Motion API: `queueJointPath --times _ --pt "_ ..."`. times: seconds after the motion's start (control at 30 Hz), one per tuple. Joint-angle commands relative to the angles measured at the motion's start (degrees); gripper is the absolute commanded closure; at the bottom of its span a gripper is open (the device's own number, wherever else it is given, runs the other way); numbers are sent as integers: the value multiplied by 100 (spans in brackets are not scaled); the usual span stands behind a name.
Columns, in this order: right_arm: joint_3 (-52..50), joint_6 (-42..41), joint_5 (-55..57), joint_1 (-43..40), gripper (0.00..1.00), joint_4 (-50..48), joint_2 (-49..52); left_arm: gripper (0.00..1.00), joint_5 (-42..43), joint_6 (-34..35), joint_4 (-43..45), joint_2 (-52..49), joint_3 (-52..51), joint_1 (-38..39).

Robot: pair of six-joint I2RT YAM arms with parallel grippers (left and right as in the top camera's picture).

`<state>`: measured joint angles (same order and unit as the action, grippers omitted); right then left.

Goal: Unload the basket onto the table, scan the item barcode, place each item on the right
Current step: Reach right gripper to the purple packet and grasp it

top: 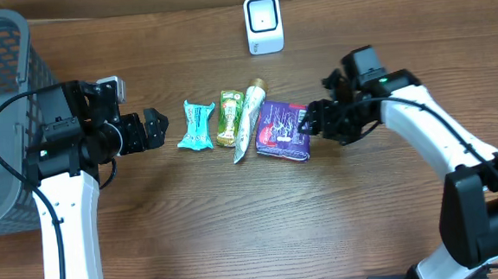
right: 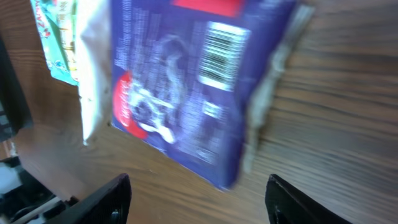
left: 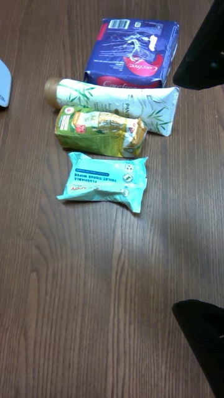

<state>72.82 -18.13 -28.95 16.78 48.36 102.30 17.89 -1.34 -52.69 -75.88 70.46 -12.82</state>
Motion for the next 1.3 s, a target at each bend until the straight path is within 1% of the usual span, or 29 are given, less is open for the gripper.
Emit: queueJointPath --times 0.0,0.07,0.1,0.13,0.17,0.2,0.23,0.3,0.47,0.6,0.67,0.97,1.13,1.27 --pt "-13 -680 151 494 31 -341 -4 0 105 -85 4 55 79 9" --pt "-13 -1189 197 833 33 -789 -4 0 105 -83 4 55 79 9" --pt "-13 -1537 317 999 37 -1010 -4 0 105 -83 4 55 79 9" --pt "-13 -1893 511 1161 44 -1202 -4 0 105 -85 4 55 79 9" --pt "-13 -2291 828 1351 55 -1390 -4 0 105 -85 4 55 79 9" --pt "-13 -2583 1132 1482 62 -1497 -2 0 105 -85 4 55 79 9" --pt "-13 -3126 1716 1714 71 -1626 15 0 105 -83 4 55 79 9" --pt "-13 -3462 2109 1891 76 -1755 52 0 105 -83 4 55 79 9" --pt "-13 -3571 2188 2240 78 -2435 278 0 105 -85 4 55 79 9" --pt "-13 -3595 2186 2341 80 -2664 531 0 105 -83 4 55 79 9" --pt "-13 -3593 2186 2339 82 -2662 625 0 105 -83 4 55 79 9" --pt "-13 -3563 2264 2334 81 -2632 715 0 105 -85 4 55 79 9" --pt "-13 -3567 2573 2328 81 -2356 715 0 105 -85 4 55 79 9" --pt "-13 -3591 2544 2328 81 -2072 745 0 105 -85 4 55 79 9"
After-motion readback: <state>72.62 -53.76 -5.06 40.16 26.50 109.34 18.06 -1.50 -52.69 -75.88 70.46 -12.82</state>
